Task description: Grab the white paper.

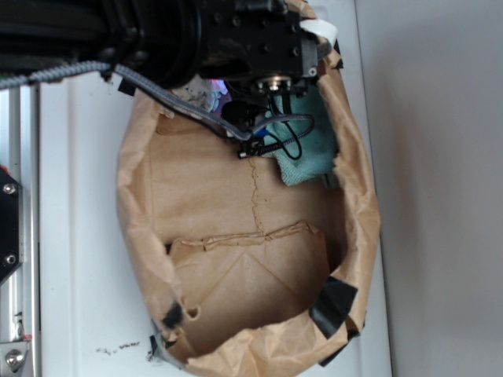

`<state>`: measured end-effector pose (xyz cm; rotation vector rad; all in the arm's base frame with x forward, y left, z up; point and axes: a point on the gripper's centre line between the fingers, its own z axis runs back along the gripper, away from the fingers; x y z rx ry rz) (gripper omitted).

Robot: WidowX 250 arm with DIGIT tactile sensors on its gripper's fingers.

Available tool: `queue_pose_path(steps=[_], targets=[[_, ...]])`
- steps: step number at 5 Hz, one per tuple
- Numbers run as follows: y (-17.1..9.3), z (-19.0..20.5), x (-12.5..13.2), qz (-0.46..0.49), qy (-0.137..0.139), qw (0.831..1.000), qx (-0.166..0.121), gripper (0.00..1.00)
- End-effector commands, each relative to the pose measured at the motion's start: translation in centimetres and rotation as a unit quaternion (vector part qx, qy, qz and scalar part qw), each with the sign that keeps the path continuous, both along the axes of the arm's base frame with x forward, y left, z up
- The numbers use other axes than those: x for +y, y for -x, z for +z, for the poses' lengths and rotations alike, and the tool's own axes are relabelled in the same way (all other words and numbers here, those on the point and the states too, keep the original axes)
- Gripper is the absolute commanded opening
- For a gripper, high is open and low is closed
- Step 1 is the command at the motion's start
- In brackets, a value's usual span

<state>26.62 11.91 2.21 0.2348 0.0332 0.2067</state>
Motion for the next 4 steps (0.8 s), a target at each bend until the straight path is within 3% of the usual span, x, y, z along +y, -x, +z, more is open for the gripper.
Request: queue_pose_path(steps=[1, 4], targets=[[-0.1, 1.7, 0.6, 0.004, 0.005, 0.999, -0.034, 0.00], [0.3, 4.3, 0.3, -0.001, 0.027, 0.998, -0.065, 0.00]])
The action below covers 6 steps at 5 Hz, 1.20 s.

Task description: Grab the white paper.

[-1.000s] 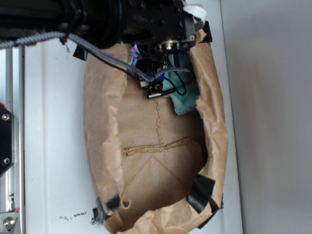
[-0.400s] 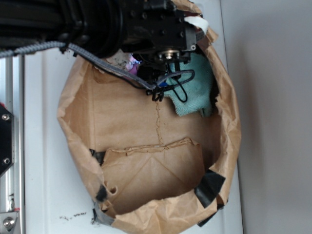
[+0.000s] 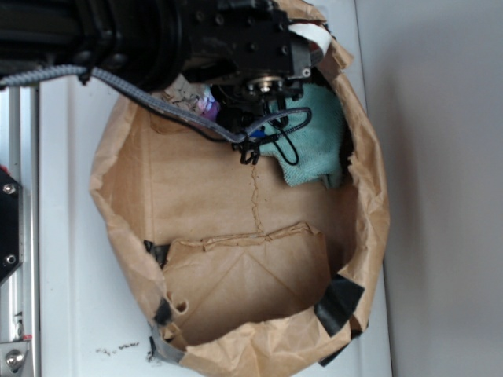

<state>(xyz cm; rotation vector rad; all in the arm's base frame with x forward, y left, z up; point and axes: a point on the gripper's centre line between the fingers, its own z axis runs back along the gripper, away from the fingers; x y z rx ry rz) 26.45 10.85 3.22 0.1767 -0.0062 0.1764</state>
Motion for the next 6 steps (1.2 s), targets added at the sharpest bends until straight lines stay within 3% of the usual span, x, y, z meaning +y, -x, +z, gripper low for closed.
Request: queue_pose_path(steps=[1, 2, 3, 4, 6], targets=[[1.0, 6.7, 1.2, 0.016, 0.043, 0.997, -0.066, 0.00], [2.0, 9.2, 1.5, 0.016, 0.077, 0.995, -0.068, 0.00], [3.3, 9.6, 1.6, 0.017, 0.072, 0.996, -0.054, 0.00], [4.1, 8.6, 1.9, 0.015, 0.069, 0.997, -0.015, 1.00], [4.9, 4.8, 2.2, 0.014, 0.044, 0.998, 0.034, 1.00]])
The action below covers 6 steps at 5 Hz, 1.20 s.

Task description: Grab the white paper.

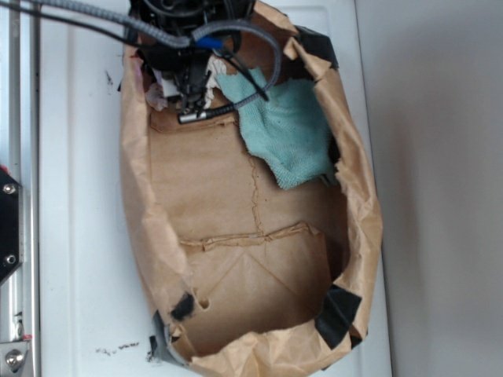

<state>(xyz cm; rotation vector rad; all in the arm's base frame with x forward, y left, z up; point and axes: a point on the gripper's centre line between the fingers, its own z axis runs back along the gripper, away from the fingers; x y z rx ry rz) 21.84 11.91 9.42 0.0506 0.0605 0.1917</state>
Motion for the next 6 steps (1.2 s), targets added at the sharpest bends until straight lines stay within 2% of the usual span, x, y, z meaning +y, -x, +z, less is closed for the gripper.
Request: queue_pose_path(steps=[1, 2, 4, 5, 6], targets=[[0.2, -2.9, 0.4, -0.003, -0.031, 0.999, 0.013, 1.00], [-0.8, -4.1, 0.0, -0.005, -0.040, 0.999, 0.011, 1.00], [-1.9, -6.3, -0.3, -0.004, -0.056, 0.997, 0.044, 1.00], [-2.2, -6.4, 0.0, 0.012, -0.061, 0.997, 0.039, 0.88], [-2.5, -5.9, 0.5, 0.024, -0.061, 0.997, 0.030, 0.00]])
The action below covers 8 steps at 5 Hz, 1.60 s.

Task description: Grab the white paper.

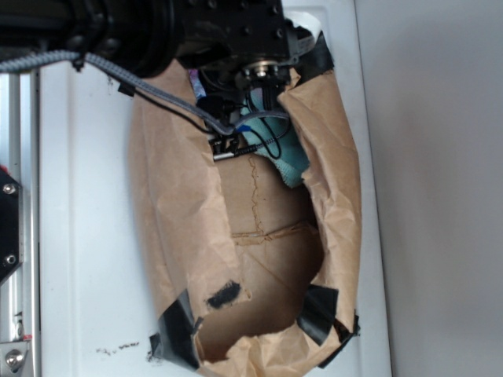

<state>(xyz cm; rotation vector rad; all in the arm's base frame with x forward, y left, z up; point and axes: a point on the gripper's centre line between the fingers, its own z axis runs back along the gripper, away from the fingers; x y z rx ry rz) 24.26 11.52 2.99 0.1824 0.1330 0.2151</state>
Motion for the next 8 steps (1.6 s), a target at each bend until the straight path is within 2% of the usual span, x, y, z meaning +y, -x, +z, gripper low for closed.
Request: queue_pose_path(steps=[1, 2, 3, 4, 5, 7, 8], targets=[[0.1, 1.4, 1.1, 0.013, 0.010, 1.000, -0.026, 0.00], [0.1, 2.2, 1.2, 0.013, 0.018, 0.999, -0.038, 0.00], [0.1, 4.5, 0.8, -0.001, 0.046, 0.996, -0.074, 0.00], [0.7, 8.4, -0.1, -0.013, 0.097, 0.989, -0.109, 0.00], [1.7, 11.4, -0.5, -0.023, 0.140, 0.982, -0.129, 0.00], [4.1, 14.8, -0.8, -0.044, 0.192, 0.967, -0.161, 0.00], [4.4, 15.3, -1.3, -0.059, 0.197, 0.966, -0.154, 0.00]])
